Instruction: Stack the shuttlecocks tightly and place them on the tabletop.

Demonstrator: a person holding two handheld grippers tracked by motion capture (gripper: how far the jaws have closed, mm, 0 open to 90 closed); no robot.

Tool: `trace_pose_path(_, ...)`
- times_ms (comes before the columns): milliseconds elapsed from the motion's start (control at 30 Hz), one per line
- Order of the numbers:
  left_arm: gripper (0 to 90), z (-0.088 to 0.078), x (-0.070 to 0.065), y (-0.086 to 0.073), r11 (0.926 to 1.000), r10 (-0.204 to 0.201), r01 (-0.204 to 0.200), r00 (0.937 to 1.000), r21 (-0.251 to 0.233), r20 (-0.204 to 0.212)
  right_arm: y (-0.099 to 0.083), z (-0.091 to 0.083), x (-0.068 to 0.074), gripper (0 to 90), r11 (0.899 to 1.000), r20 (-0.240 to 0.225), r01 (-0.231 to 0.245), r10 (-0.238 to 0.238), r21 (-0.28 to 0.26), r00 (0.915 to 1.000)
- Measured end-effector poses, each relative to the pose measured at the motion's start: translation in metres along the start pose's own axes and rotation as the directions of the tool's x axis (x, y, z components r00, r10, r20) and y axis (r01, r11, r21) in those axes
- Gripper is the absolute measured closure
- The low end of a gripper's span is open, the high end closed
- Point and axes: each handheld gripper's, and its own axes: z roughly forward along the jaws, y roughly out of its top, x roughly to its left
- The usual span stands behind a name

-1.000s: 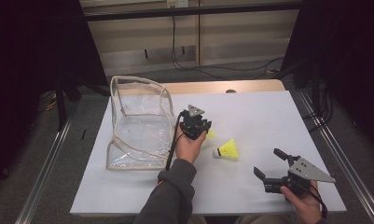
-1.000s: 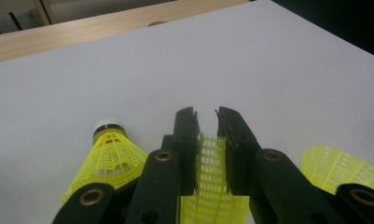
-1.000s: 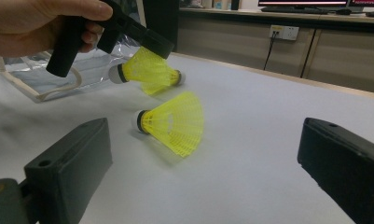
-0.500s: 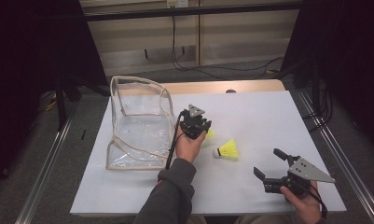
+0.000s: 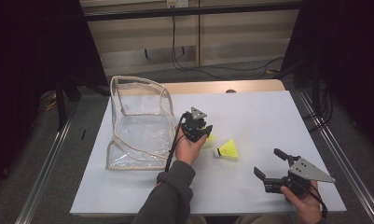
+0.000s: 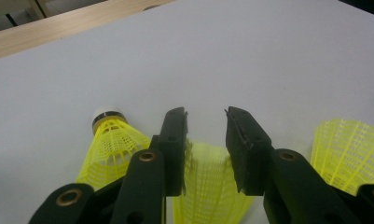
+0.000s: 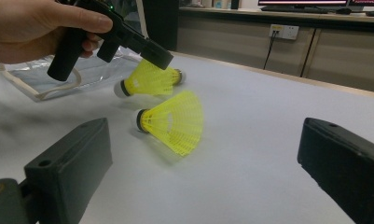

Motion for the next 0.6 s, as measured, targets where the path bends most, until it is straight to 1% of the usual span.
trace_pose_path(67, 67.8, -0.0013, -0.0004, -0.0017, 0.9999, -0.011, 0.011, 0.9999, -0.003, 0.004, 0.0000, 0.0000, 0.0000, 2.4, 1.000, 0.000, -0.001, 0.001, 0.000, 1.0000)
trace_pose_path(133, 66.8, -0.0023, -0.0005, -0.0035, 1.0000, -0.006, 0.006, 1.0000, 0.007, 0.004, 0.0000, 0.0000, 0.0001, 2.4, 1.000, 0.000, 0.001, -0.001, 0.000, 1.0000)
trace_pose_path(200, 65.0, -0.0026, -0.0026, -0.0057, 0.9999, -0.015, 0.015, 0.9999, 0.006, 0.008, -0.0001, -0.0001, 0.0003, 2.4, 1.000, 0.000, -0.001, 0.001, 0.003, 1.0000)
trace_pose_path(300, 62.5, -0.0037, -0.0047, -0.0071, 0.9997, -0.018, 0.018, 0.9998, 0.014, 0.013, -0.0001, 0.0001, 0.0006, 2.4, 1.000, 0.000, -0.002, 0.002, 0.004, 1.0000)
trace_pose_path(367, 60.2, -0.0042, -0.0052, -0.0075, 0.9996, -0.016, 0.016, 0.9998, 0.024, 0.009, -0.0001, 0.0002, 0.0007, 2.4, 1.000, 0.000, -0.001, 0.001, 0.003, 1.0000)
trace_pose_path(433, 57.8, -0.0048, -0.0064, -0.0075, 0.9993, -0.024, 0.024, 0.9997, 0.030, 0.007, -0.0002, 0.0003, 0.0007, 2.4, 1.000, -0.001, -0.003, 0.003, 0.004, 1.0000)
trace_pose_path(467, 55.8, -0.0052, -0.0070, -0.0074, 0.9991, -0.030, 0.030, 0.9995, 0.030, 0.006, -0.0003, 0.0003, 0.0006, 2.4, 1.000, 0.000, -0.001, 0.001, 0.005, 1.0000)
trace_pose_path(533, 55.0, -0.0061, -0.0078, -0.0067, 0.9987, -0.039, 0.039, 0.9992, 0.032, 0.006, -0.0005, 0.0003, 0.0005, 2.4, 1.000, 0.000, -0.002, 0.002, 0.007, 1.0000)
trace_pose_path(600, 52.3, -0.0069, -0.0083, -0.0061, 0.9988, -0.039, 0.039, 0.9993, 0.029, -0.003, -0.0006, 0.0006, 0.0006, 2.4, 1.000, -0.001, -0.003, 0.003, 0.006, 1.0000)
